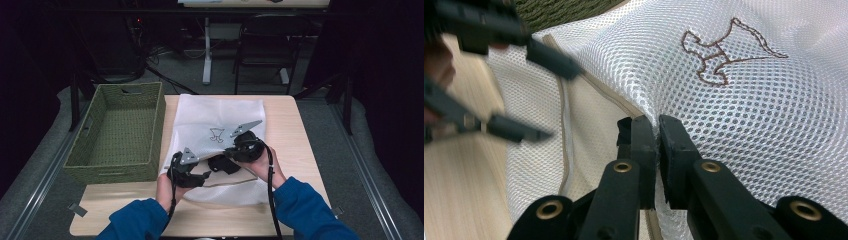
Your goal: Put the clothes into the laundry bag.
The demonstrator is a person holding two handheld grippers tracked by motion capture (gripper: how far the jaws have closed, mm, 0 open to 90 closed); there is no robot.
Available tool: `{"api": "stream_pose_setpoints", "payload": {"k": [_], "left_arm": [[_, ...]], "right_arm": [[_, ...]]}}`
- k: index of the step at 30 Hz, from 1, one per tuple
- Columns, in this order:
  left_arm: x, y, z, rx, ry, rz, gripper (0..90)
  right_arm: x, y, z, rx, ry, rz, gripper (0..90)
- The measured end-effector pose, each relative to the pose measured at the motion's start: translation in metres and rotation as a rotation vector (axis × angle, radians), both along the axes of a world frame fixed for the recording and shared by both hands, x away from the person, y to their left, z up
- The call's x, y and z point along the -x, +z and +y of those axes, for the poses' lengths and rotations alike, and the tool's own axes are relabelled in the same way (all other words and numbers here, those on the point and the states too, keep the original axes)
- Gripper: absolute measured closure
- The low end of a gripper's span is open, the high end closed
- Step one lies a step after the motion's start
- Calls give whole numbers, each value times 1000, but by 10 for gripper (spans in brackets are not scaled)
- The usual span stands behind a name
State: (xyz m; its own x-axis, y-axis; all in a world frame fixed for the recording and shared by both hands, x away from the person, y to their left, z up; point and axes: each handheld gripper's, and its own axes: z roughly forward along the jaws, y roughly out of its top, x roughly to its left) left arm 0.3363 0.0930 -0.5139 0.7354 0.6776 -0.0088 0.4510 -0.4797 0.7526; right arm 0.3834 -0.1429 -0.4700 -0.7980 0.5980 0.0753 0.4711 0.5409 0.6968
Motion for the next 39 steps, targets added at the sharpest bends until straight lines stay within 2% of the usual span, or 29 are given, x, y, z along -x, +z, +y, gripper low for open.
{"api": "stream_pose_setpoints", "payload": {"k": [1,2,3,6,9,10,14,16,17,18,21,22,27,32,39], "left_arm": [[0,0,0,0,0,0,402],[-4,4,7,-18,17,-31,401],[-7,5,8,-32,27,-42,399],[-11,5,10,-47,11,-41,427],[-16,2,7,-96,-1,-45,429],[-18,0,5,-100,1,-57,431],[-19,-2,0,-127,-11,-61,438],[-19,-4,-7,-159,-37,-74,458],[-19,-4,-7,-159,-37,-74,473],[-18,-6,-10,-174,-58,-71,487],[-17,-6,-13,-195,-68,-81,573],[-18,-7,-14,-207,-79,-79,610],[-20,-10,-14,-214,-104,-56,815],[-20,-10,-12,-211,-155,-25,864],[-18,-18,-10,-234,-196,20,864]], "right_arm": [[0,0,0,0,-1,1,862],[0,0,0,1,0,1,862],[0,0,0,2,-1,1,862],[0,0,0,1,0,3,861],[1,0,0,3,0,2,861],[1,0,0,3,2,1,861],[1,0,0,2,4,4,860],[1,0,0,0,3,8,860],[1,0,0,0,3,8,860],[1,0,-1,1,3,10,859],[1,0,-1,3,6,11,860],[2,-1,0,6,9,10,859],[3,-1,0,20,13,18,856],[8,-1,1,52,41,33,835],[10,-13,3,100,89,92,818]]}}
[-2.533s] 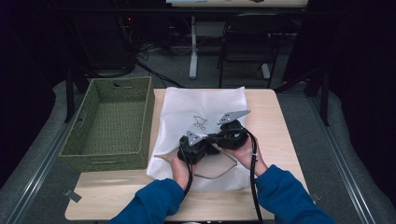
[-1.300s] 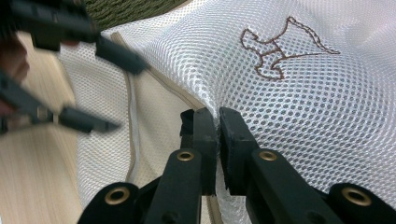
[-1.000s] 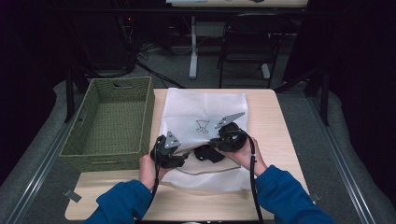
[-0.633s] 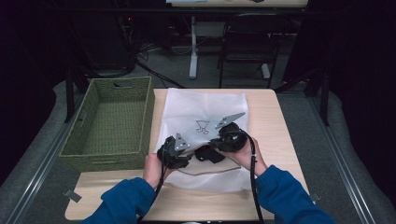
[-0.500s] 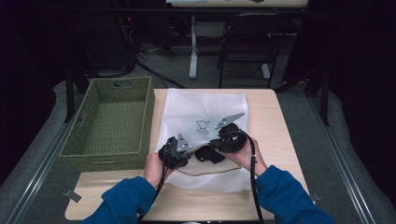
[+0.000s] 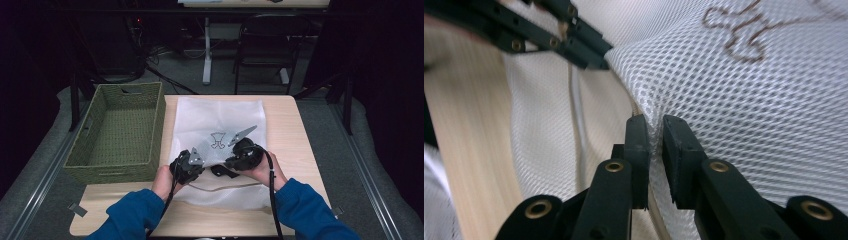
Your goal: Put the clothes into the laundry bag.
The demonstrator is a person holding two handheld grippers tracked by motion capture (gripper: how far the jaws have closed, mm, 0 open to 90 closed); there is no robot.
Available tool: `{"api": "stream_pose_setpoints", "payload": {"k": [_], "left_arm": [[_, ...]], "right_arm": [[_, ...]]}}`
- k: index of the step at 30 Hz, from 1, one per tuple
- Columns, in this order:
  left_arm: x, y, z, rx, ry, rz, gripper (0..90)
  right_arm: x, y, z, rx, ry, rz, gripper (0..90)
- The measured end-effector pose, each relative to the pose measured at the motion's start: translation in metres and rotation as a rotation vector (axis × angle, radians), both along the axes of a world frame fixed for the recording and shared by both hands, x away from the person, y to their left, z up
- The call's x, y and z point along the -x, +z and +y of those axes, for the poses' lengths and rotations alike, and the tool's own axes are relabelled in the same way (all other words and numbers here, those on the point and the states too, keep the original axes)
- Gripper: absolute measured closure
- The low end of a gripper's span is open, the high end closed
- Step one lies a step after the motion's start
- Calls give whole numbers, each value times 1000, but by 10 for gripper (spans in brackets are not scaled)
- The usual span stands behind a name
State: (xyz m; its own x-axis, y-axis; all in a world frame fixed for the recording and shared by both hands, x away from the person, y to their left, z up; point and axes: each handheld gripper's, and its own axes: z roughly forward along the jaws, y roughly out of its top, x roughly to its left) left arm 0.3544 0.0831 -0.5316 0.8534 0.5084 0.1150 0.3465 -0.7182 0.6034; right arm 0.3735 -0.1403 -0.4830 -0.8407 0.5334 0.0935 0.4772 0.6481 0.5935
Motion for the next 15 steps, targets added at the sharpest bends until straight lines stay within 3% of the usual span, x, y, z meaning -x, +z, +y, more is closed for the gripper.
{"api": "stream_pose_setpoints", "payload": {"k": [3,6,9,12,13,15], "left_arm": [[0,-6,1,-41,-28,40,864],[0,-9,2,-51,-34,52,864],[-1,-14,1,-78,-56,89,863],[0,-16,1,-91,-57,90,864],[0,-17,1,-96,-61,88,864],[1,-17,0,-102,-65,81,864]], "right_arm": [[2,-10,4,40,16,32,831],[2,-18,6,64,27,52,839],[1,-33,9,109,47,83,879],[0,-42,10,138,54,85,895],[-1,-48,9,158,53,80,862],[-1,-47,8,154,65,75,805]]}}
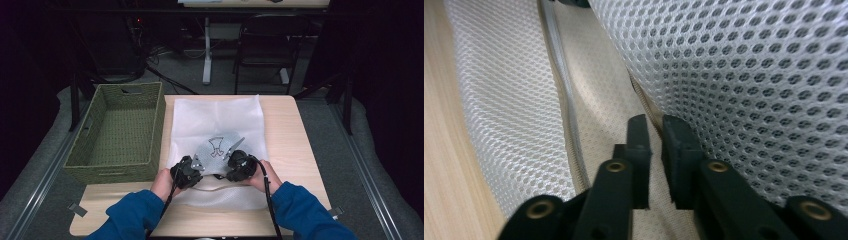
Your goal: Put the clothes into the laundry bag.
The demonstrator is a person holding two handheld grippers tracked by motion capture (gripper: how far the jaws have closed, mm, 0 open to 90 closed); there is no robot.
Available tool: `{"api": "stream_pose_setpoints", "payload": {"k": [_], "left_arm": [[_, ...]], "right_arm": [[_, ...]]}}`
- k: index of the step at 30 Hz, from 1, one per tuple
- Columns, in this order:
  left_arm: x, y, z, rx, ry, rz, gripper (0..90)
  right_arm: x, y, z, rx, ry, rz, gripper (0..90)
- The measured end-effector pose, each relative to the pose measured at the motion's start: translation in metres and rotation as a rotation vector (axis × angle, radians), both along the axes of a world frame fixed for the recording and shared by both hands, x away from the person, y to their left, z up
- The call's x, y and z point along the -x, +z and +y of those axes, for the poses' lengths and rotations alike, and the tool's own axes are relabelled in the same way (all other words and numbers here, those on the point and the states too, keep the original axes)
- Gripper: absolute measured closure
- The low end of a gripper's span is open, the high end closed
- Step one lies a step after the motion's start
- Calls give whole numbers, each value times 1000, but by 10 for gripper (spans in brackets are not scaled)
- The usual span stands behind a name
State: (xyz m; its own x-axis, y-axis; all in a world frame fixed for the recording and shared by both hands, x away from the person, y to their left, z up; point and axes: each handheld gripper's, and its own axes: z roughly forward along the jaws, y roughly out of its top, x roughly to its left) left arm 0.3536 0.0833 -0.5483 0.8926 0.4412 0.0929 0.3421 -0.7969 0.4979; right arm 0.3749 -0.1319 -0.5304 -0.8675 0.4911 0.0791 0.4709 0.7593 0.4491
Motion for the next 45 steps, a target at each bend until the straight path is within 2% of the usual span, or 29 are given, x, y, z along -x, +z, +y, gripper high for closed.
{"api": "stream_pose_setpoints", "payload": {"k": [2,5,8,11,12,13,14,17,22,27,29,30,32,33,35,37,38,40,42,43,45], "left_arm": [[0,0,0,1,0,0,864],[-1,-2,0,4,0,17,866],[-1,-7,-2,-10,-21,44,866],[-2,-7,-2,-13,-29,52,866],[-2,-7,-2,-14,-32,52,866],[-3,-8,-2,-13,-36,58,867],[-3,-8,-2,-12,-38,60,867],[-3,-8,-1,-10,-43,64,868],[-5,-7,1,-7,-56,82,869],[-5,-7,2,-12,-63,86,865],[-4,-7,1,-16,-68,80,838],[-4,-6,1,-17,-66,73,794],[1,0,1,-14,-66,70,682],[1,0,1,-14,-66,70,614],[9,14,2,-5,-82,83,521],[13,18,4,3,-81,81,419],[21,27,10,29,-66,85,394],[28,34,19,61,-40,86,341],[35,40,29,92,-8,91,311],[35,40,29,92,-8,91,294],[47,43,47,113,41,94,254]], "right_arm": [[2,3,0,-5,-6,-10,780],[6,17,-3,-30,-6,-98,688],[6,21,-6,-54,-16,-141,655],[6,19,-6,-56,-7,-144,658],[5,15,-5,-39,-3,-144,685],[4,5,-2,7,7,-147,748],[3,-2,0,33,16,-145,766],[-1,-17,-1,59,13,-119,824],[-6,-24,-4,30,-4,-91,900],[-7,-25,-6,19,-8,-87,900],[-7,-25,-6,24,-12,-80,900],[-6,-24,-5,33,-9,-76,899],[-6,-19,-6,28,5,-53,783],[-6,-19,-6,28,5,-53,783],[-2,-9,-8,16,19,-65,703],[1,-1,-9,7,21,-76,645],[2,2,-10,0,26,-86,590],[4,9,-10,-19,20,-90,537],[7,16,-10,-37,18,-115,465],[8,19,-10,-50,21,-119,446],[11,23,-7,-63,18,-137,375]]}}
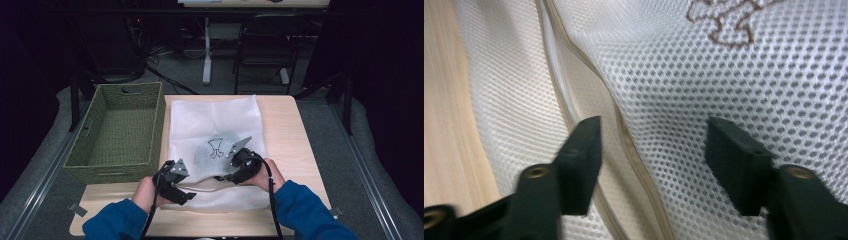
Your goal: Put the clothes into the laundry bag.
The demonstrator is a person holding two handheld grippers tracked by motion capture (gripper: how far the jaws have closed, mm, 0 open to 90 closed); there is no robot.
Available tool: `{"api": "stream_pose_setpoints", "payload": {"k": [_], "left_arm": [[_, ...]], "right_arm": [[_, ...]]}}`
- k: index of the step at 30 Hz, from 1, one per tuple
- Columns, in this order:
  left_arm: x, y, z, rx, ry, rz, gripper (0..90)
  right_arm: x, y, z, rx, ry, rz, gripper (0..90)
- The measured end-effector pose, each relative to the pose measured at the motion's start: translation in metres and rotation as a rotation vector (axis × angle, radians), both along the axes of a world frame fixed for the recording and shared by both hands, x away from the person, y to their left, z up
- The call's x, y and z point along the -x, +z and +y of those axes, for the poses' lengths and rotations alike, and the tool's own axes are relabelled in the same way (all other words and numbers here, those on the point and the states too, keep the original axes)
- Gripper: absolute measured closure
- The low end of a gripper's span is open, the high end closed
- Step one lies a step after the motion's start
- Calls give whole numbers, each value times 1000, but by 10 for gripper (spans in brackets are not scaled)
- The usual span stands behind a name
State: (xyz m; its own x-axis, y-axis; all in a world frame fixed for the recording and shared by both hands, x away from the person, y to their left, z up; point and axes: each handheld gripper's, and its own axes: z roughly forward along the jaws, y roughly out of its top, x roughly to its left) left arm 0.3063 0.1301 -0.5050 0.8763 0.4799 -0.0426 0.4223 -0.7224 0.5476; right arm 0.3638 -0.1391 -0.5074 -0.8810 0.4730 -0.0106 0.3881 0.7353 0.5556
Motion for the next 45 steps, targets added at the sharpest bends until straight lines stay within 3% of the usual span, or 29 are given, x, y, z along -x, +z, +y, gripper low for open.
{"api": "stream_pose_setpoints", "payload": {"k": [6,7,8,9,14,24,26,28,32,36,39,41,45], "left_arm": [[11,-2,26,-1,67,26,189],[13,-3,34,-6,99,34,181],[13,-3,34,-6,99,34,175],[13,-5,40,-6,138,51,174],[3,-14,56,-17,233,137,154],[-7,-31,67,-32,303,186,233],[-11,-38,69,-28,343,223,251],[-12,-40,69,-31,348,222,282],[-12,-42,62,-53,348,179,333],[-10,-45,59,-75,343,182,346],[-10,-50,61,-56,362,210,369],[-9,-51,61,-51,367,201,411],[-1,-52,55,-56,367,130,515]], "right_arm": [[5,2,8,-4,16,-5,278],[6,3,10,-3,22,-9,268],[6,3,10,-3,22,-9,268],[7,4,12,-9,29,-11,271],[10,3,16,-14,42,-8,289],[12,1,21,-8,53,-13,302],[13,0,25,-6,58,-9,304],[13,-1,26,-3,63,-12,304],[14,-3,31,5,77,-12,306],[17,-3,34,5,84,-14,306],[18,-3,35,5,88,-12,306],[18,-3,35,7,88,-13,306],[19,-4,37,8,92,-13,304]]}}
